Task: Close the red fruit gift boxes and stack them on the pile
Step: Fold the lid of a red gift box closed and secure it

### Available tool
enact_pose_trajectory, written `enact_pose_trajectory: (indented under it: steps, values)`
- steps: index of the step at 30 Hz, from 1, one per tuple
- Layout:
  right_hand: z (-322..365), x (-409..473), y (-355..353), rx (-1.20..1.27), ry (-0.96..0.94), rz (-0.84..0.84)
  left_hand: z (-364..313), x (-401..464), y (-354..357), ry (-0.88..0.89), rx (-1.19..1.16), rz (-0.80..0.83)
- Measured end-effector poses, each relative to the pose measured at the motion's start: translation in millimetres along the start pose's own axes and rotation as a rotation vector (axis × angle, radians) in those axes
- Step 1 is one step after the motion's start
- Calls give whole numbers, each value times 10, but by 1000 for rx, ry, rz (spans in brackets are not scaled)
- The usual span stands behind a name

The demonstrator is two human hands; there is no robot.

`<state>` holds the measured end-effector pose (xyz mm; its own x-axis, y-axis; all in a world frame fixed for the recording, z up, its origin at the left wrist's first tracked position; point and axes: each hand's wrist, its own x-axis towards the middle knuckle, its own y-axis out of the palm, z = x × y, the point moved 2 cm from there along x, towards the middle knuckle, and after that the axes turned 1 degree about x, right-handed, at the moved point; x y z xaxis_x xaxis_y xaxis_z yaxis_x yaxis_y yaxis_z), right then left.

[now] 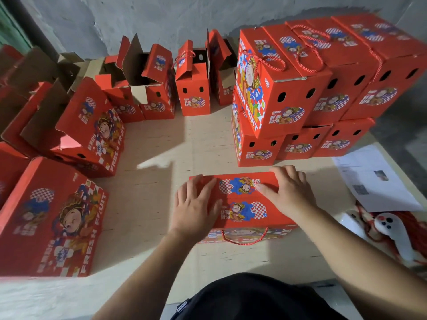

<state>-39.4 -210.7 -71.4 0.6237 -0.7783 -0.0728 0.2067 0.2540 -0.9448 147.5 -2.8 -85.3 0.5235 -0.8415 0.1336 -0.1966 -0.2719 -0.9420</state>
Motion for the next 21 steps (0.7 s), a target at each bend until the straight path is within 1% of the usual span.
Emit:
enact_pose_trajectory:
  steps: [2, 3, 5, 7, 8, 10, 11, 12, 13, 14, 15, 16, 17, 18, 19, 20, 21]
  values:
    - [11, 3, -68, -121, 16, -32, -76, -228, 31, 7, 4, -48]
    - [19, 8, -113, -167, 29, -27, -113, -306, 43, 44, 13, -88]
    - [13, 39, -206, -247, 73, 44, -157, -385, 72, 185, 37, -154]
    - [-36, 63, -275, -304, 116, 181, -113, -327, 69, 366, 53, -184]
    - [-67, 61, -292, -290, 141, 263, -54, -248, 61, 458, 58, -185]
    - [-121, 31, -293, -176, 189, 403, 86, -38, 36, 631, 119, -154]
    - [-135, 7, -287, -108, 208, 453, 151, 83, 25, 689, 178, -133]
    - [-140, -24, -284, -53, 226, 491, 214, 206, 13, 708, 237, -115]
    - [-143, -54, -267, -4, 246, 522, 266, 313, 0, 675, 276, -100]
    - [-142, -94, -233, 60, 257, 548, 309, 392, -6, 578, 296, -83]
    - [-142, -137, -166, 158, 256, 564, 351, 444, 6, 430, 289, -50]
    - [-136, -188, -67, 299, 257, 572, 379, 470, 52, 243, 232, 18]
    - [-104, -248, 29, 469, 259, 562, 379, 454, 115, 41, 97, 113]
    - [-46, -306, 109, 627, 266, 531, 354, 397, 222, -149, -141, 229]
    - [27, -355, 163, 770, 272, 492, 286, 311, 350, -331, -464, 337]
    - [91, -381, 203, 885, 267, 445, 173, 202, 463, -479, -774, 447]
    - [145, -390, 228, 954, 238, 375, 47, 82, 538, -593, -1006, 541]
